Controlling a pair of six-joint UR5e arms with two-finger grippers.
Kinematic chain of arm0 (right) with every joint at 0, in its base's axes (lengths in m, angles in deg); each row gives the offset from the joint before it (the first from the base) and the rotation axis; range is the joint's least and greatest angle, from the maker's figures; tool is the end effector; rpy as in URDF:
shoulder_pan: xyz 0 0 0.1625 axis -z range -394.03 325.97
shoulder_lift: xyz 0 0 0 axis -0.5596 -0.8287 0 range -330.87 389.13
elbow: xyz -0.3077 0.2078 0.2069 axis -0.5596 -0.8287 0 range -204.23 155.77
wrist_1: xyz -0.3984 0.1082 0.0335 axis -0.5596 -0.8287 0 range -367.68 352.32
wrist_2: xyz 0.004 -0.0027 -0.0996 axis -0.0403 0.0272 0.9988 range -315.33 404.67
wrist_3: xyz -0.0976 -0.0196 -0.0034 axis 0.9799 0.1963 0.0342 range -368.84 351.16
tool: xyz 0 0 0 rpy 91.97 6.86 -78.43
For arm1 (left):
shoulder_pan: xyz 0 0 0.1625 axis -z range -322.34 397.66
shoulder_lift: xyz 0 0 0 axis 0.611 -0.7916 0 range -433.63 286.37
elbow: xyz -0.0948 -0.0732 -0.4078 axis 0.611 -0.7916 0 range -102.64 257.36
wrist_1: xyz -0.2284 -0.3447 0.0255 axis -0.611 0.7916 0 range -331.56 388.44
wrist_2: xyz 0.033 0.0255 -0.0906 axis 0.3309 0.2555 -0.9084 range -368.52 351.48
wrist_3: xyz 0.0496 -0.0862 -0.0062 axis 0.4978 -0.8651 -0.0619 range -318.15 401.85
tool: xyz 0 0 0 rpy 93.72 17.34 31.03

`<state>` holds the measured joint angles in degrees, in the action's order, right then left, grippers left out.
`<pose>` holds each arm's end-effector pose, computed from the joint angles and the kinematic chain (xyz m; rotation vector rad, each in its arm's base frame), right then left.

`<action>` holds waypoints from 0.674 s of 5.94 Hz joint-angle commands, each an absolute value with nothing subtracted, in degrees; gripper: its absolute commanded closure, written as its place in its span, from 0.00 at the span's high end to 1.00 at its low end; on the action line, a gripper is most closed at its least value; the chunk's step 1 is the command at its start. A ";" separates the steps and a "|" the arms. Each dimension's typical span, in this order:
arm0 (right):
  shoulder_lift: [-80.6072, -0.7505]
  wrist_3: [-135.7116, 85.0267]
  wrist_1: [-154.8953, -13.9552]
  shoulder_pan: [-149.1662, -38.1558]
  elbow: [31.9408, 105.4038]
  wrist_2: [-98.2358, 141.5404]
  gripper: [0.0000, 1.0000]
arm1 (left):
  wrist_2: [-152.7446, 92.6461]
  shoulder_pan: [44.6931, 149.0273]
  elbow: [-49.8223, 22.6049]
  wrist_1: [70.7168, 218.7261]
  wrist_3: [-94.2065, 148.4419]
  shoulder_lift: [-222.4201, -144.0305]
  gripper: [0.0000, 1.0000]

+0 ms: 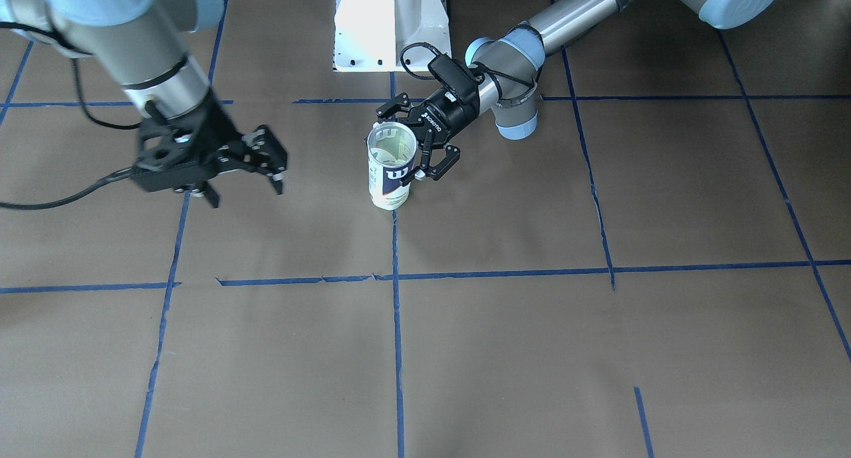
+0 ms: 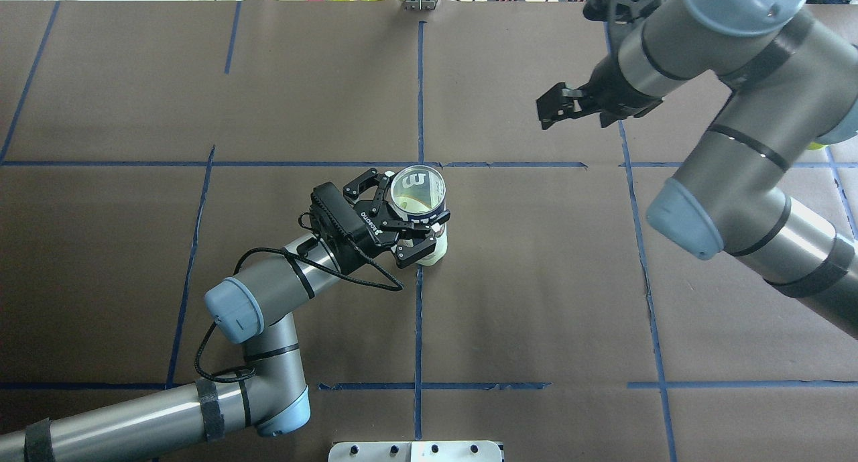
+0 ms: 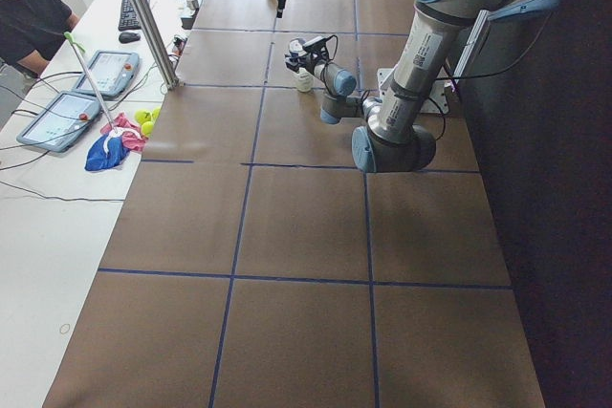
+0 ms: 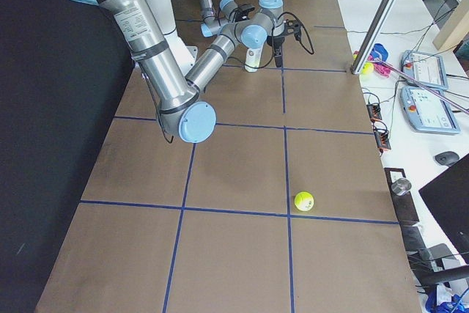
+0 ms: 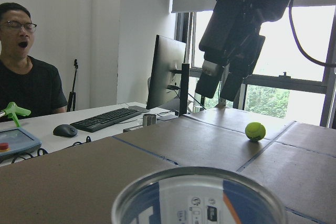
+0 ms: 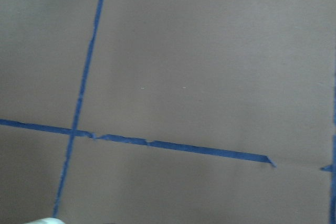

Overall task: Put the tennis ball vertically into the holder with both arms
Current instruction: 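Move the right gripper to the second tennis ball farther from the robot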

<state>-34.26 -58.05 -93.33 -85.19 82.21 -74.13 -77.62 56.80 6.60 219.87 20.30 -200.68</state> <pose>-0.3153 -0.5277 0.2605 0.2525 -0.9012 -0.0405 0.5701 -0.3766 0.2492 1.5683 1.3175 0.1569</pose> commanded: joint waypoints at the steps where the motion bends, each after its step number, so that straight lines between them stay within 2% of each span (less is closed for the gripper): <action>1: -40.37 -44.16 -93.63 -91.56 79.06 -75.21 0.99 | -77.69 56.12 6.52 219.95 20.32 -200.81 0.96; 4: -40.48 -26.83 -93.37 -100.35 63.80 -75.30 0.99 | -77.60 55.07 5.64 219.96 20.32 -200.72 0.96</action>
